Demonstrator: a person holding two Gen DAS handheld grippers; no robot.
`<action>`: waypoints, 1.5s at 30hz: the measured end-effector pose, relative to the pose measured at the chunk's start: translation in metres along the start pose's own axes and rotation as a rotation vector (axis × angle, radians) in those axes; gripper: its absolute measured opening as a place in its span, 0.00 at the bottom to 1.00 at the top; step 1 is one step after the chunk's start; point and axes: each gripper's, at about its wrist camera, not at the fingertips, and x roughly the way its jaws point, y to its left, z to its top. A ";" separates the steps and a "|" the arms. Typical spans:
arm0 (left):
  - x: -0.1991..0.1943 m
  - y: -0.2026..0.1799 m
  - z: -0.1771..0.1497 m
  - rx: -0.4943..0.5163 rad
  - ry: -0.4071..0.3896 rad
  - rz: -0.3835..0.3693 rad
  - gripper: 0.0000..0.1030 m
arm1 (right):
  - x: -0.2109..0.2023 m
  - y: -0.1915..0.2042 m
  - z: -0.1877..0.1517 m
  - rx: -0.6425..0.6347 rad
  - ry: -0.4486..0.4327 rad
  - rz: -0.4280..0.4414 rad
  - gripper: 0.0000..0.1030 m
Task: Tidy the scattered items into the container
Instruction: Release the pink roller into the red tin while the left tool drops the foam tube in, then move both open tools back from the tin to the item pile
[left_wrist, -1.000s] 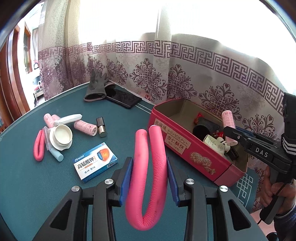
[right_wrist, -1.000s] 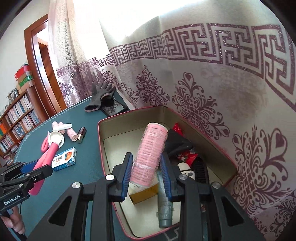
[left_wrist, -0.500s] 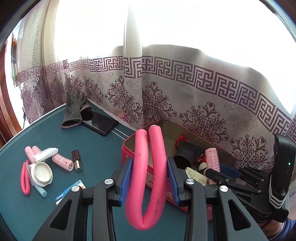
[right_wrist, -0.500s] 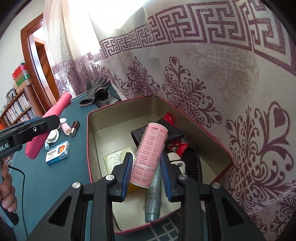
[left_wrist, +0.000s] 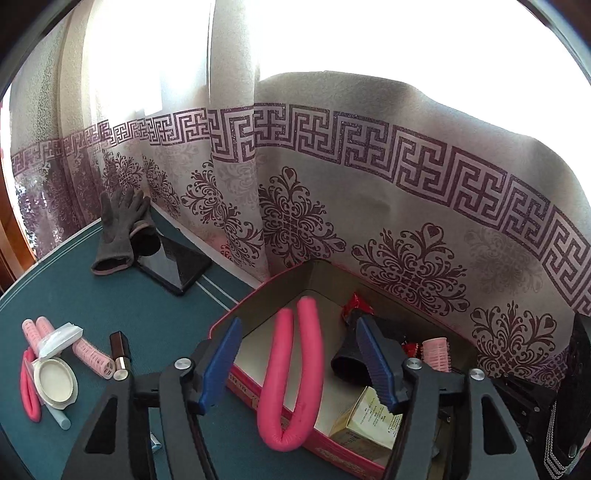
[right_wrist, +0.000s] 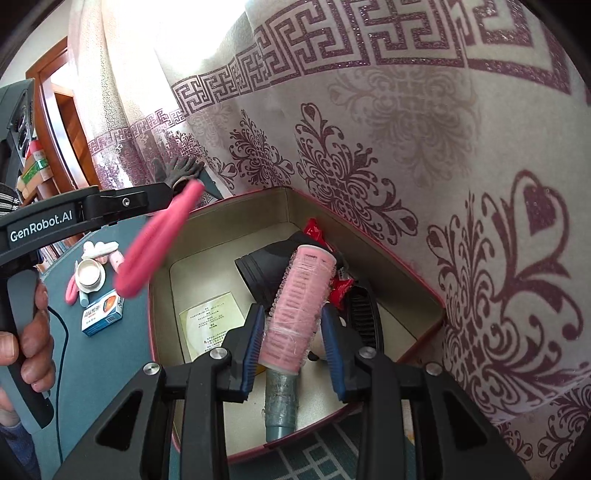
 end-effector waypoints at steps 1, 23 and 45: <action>-0.002 0.001 -0.001 0.000 -0.016 0.007 0.80 | 0.000 -0.001 0.000 0.005 0.002 0.002 0.35; -0.042 0.065 -0.043 -0.124 -0.007 0.173 0.95 | -0.012 0.032 0.000 -0.055 -0.039 0.042 0.73; -0.132 0.223 -0.145 -0.508 -0.019 0.452 0.99 | 0.010 0.181 -0.015 -0.312 0.012 0.300 0.89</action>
